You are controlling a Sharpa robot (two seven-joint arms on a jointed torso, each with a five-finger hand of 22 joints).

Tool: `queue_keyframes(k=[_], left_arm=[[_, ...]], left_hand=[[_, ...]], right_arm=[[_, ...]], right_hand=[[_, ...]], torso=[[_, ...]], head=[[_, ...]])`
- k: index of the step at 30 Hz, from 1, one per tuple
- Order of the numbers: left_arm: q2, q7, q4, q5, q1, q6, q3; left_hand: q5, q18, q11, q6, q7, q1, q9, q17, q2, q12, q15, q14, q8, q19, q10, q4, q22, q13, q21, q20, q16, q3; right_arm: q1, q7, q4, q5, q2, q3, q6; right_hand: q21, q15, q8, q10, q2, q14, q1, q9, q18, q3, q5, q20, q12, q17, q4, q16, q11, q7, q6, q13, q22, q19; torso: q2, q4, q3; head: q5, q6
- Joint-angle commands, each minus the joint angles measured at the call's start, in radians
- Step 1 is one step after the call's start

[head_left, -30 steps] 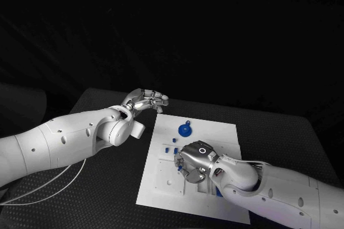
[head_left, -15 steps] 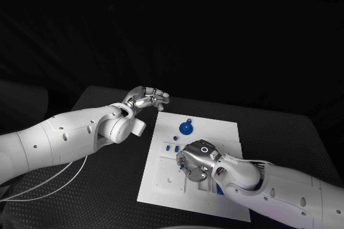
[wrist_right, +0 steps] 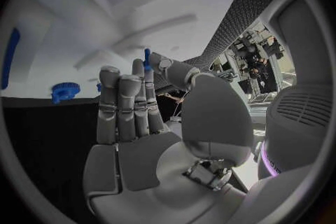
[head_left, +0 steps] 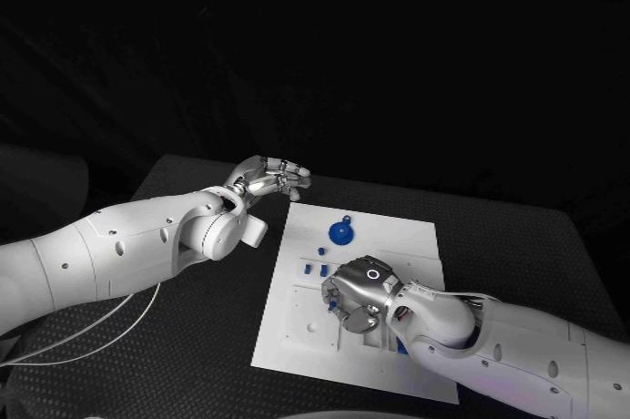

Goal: Assemble the parts on the task board

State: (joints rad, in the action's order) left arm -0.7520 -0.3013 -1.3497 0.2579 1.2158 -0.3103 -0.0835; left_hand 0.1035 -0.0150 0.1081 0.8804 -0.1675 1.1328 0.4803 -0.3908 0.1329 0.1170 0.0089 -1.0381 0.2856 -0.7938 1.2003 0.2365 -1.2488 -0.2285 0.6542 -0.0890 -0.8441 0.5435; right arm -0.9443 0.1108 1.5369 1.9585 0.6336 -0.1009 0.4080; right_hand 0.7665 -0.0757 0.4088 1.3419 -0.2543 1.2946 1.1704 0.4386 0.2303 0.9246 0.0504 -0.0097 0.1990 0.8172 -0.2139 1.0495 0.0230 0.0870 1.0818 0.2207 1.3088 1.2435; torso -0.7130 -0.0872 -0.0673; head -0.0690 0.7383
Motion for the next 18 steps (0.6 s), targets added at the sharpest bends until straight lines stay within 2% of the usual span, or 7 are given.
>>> queue_keyframes(k=[1,8,12,18], left_arm=[[0.002,-0.013,-0.002,-0.006,0.000,0.000,0.001],[0.002,-0.012,-0.002,-0.006,0.000,0.000,0.001],[0.002,-0.012,-0.002,-0.006,0.000,0.002,0.001],[0.001,-0.012,-0.002,-0.006,0.000,0.002,0.001]], left_hand=[[0.006,-0.017,-0.002,-0.005,0.001,-0.009,0.000,-0.001,-0.001,-0.001,0.001,-0.005,0.005,-0.008,0.002,0.000,-0.002,0.002,-0.006,0.001,0.005,-0.004],[0.006,-0.017,-0.002,-0.006,0.001,-0.010,0.000,-0.002,-0.001,-0.001,0.001,-0.005,0.005,-0.009,0.002,0.000,-0.002,0.002,-0.006,0.001,0.006,-0.004],[0.006,-0.017,-0.002,-0.007,0.000,-0.010,0.000,-0.002,-0.001,-0.001,0.001,-0.005,0.004,-0.009,0.002,0.000,-0.002,0.002,-0.007,0.001,0.007,-0.004],[0.006,-0.017,-0.002,-0.007,0.000,-0.010,0.000,-0.003,-0.001,-0.001,0.001,-0.005,0.004,-0.009,0.002,0.000,-0.002,0.002,-0.007,0.001,0.007,-0.004]], right_arm=[[0.001,-0.006,-0.001,0.012,-0.002,-0.003,-0.022],[0.003,-0.005,-0.005,0.012,-0.006,-0.011,-0.029],[0.003,-0.002,-0.009,0.016,-0.007,-0.012,-0.035],[0.003,0.012,-0.014,0.033,-0.012,-0.013,-0.040]], right_hand=[[0.004,-0.009,0.000,0.006,0.006,-0.003,0.000,0.001,0.031,0.004,0.002,-0.008,0.001,0.001,-0.002,0.003,0.003,-0.001,0.009,0.002,0.021,0.000],[0.005,-0.009,-0.001,0.007,0.007,-0.003,0.000,0.001,0.031,0.004,0.002,-0.008,0.000,0.002,-0.002,0.003,0.003,-0.001,0.009,0.003,0.021,0.000],[0.005,-0.009,-0.001,0.007,0.007,-0.003,0.000,0.001,0.031,0.004,0.002,-0.008,0.000,0.002,-0.002,0.003,0.003,-0.001,0.009,0.003,0.021,-0.001],[0.005,-0.009,-0.001,0.007,0.007,-0.003,0.000,0.001,0.031,0.004,0.002,-0.008,0.000,0.002,-0.003,0.003,0.003,-0.001,0.009,0.003,0.021,-0.001]], torso=[[0.000,-0.0003,-0.0003],[0.000,-0.0001,0.0000],[0.000,0.0002,0.0004],[0.000,0.0005,0.0002]], head=[[-0.001,0.003],[-0.002,0.006],[-0.005,0.009],[-0.004,0.008]])
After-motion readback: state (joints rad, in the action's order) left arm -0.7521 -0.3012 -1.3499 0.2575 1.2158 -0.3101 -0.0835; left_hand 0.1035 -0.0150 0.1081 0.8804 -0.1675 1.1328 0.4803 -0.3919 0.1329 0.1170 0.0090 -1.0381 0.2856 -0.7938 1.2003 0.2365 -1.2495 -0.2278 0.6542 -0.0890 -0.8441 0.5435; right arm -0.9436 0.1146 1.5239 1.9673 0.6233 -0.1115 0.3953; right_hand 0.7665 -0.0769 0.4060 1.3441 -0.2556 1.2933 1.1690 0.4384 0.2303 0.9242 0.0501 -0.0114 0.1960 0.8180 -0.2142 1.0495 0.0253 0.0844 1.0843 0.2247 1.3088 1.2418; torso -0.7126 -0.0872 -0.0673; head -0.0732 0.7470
